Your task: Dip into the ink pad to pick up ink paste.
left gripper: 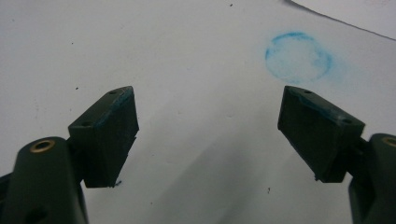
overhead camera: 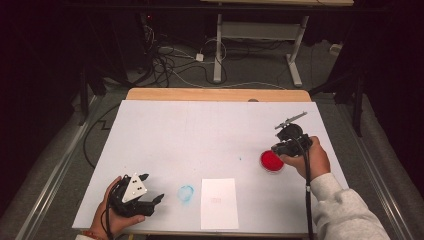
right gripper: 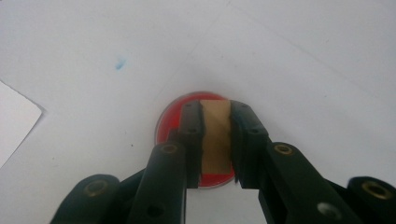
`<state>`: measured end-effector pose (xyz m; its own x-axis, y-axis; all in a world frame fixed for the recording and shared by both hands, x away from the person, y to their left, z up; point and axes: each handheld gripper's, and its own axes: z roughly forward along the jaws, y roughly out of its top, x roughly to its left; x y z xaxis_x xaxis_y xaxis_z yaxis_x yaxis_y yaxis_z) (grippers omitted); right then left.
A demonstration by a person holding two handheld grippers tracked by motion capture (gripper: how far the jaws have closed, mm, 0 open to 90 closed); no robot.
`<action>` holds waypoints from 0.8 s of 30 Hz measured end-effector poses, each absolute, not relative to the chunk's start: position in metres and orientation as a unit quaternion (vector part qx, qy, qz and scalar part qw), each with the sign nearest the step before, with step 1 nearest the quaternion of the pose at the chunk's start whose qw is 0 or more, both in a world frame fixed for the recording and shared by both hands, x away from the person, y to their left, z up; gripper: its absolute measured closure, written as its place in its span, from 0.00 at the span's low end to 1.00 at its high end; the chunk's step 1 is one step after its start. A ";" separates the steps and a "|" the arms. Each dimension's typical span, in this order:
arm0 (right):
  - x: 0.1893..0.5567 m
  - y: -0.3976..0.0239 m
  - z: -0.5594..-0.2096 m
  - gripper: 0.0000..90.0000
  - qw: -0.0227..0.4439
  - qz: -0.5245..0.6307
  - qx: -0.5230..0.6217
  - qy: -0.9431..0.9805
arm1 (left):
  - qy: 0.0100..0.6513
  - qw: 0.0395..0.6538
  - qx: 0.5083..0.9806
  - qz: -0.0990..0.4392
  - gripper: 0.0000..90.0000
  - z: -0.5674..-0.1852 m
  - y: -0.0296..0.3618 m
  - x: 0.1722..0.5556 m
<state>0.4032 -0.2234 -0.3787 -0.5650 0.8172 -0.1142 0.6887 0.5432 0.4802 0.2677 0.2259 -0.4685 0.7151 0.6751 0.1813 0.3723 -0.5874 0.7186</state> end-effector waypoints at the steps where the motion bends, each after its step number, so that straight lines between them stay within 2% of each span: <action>1: 0.403 -0.223 -0.376 0.85 0.164 0.198 0.435 0.863 | 0.303 0.337 0.863 0.225 0.22 -0.469 0.226 0.268; 6: 0.404 -0.221 -0.373 0.85 0.163 0.201 0.432 0.864 | 0.304 0.337 0.862 0.225 0.22 -0.469 0.227 0.268; 17: 0.413 -0.224 -0.414 0.85 0.139 0.179 0.436 0.871 | 0.302 0.335 0.864 0.224 0.22 -0.469 0.226 0.268; 24: 0.414 -0.222 -0.424 0.85 0.133 0.176 0.432 0.875 | 0.301 0.331 0.867 0.220 0.22 -0.470 0.226 0.268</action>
<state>0.4137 -0.2223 -0.4240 -0.5912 0.8025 -0.0804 0.7093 0.5648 0.4217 0.2679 0.2255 -0.4702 0.7213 0.6683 0.1822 0.3762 -0.5988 0.7071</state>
